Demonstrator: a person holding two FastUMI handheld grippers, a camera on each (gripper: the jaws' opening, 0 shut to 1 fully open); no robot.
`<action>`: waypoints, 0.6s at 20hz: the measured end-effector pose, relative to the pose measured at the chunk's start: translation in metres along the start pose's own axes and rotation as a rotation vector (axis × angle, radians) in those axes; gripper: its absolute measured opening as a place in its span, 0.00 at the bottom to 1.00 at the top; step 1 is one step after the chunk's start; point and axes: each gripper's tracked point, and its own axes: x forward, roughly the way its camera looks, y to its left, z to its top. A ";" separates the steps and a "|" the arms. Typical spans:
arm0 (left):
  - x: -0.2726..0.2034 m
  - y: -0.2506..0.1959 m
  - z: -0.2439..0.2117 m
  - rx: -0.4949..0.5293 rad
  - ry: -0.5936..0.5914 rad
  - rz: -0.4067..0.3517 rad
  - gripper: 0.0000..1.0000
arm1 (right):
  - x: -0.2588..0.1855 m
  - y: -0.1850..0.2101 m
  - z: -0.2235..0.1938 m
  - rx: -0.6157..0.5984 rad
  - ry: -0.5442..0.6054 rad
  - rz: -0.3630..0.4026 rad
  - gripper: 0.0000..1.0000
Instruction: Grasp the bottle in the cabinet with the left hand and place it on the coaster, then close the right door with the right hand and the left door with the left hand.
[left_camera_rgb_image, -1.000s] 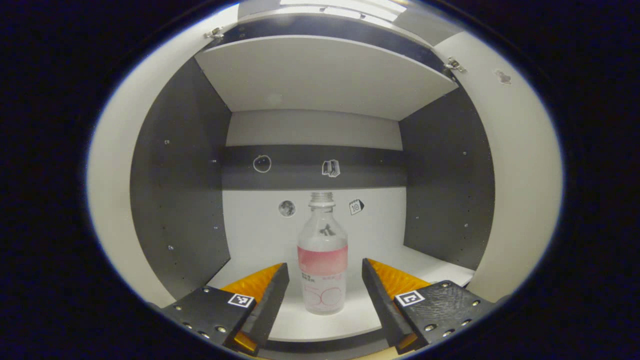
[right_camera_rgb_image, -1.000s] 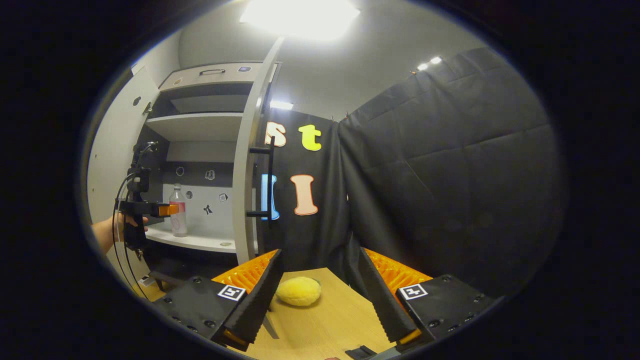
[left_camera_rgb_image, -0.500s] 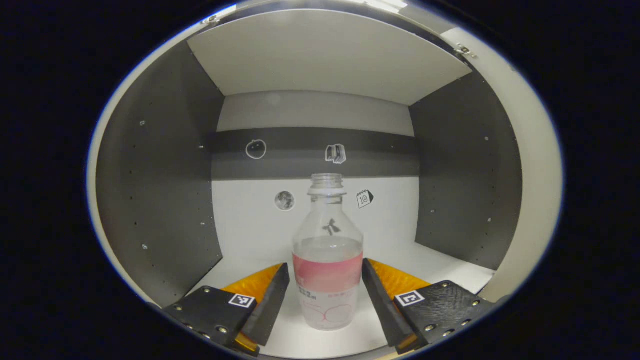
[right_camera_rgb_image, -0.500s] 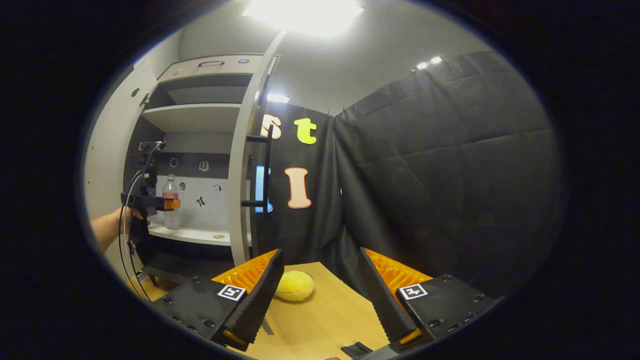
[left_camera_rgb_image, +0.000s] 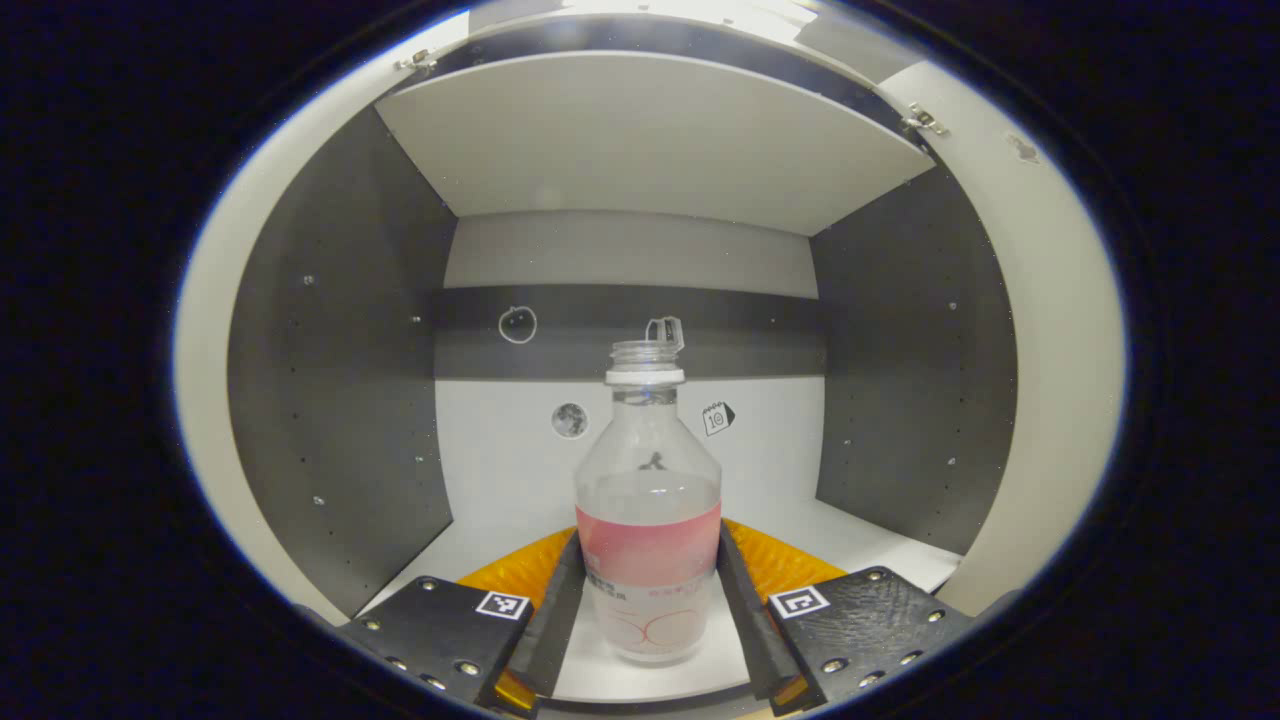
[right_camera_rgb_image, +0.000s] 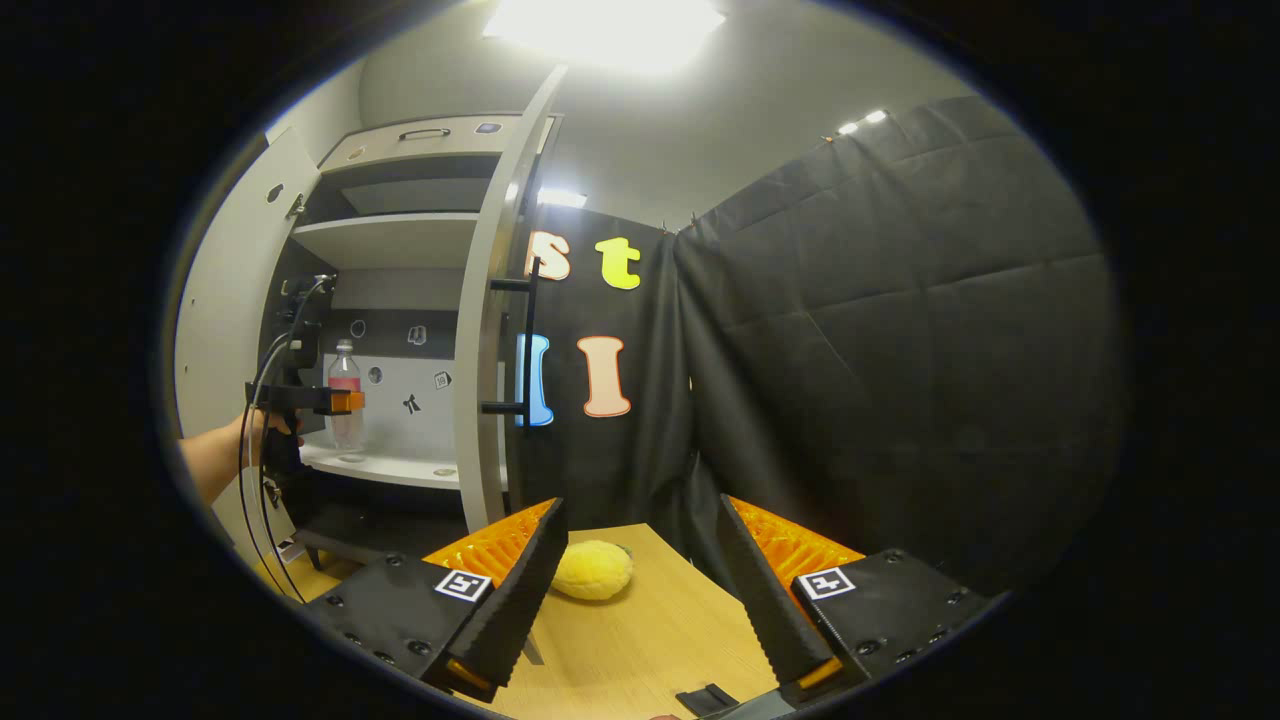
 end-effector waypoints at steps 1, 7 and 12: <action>-0.010 -0.001 0.005 0.002 -0.010 0.002 0.72 | 0.000 0.001 0.001 0.004 -0.002 0.009 0.95; -0.062 -0.005 0.016 -0.001 -0.042 0.027 0.72 | -0.004 -0.004 0.003 0.025 -0.004 0.074 0.95; -0.112 -0.006 0.010 0.014 -0.042 0.057 0.72 | -0.025 -0.015 -0.004 0.019 0.004 0.142 0.95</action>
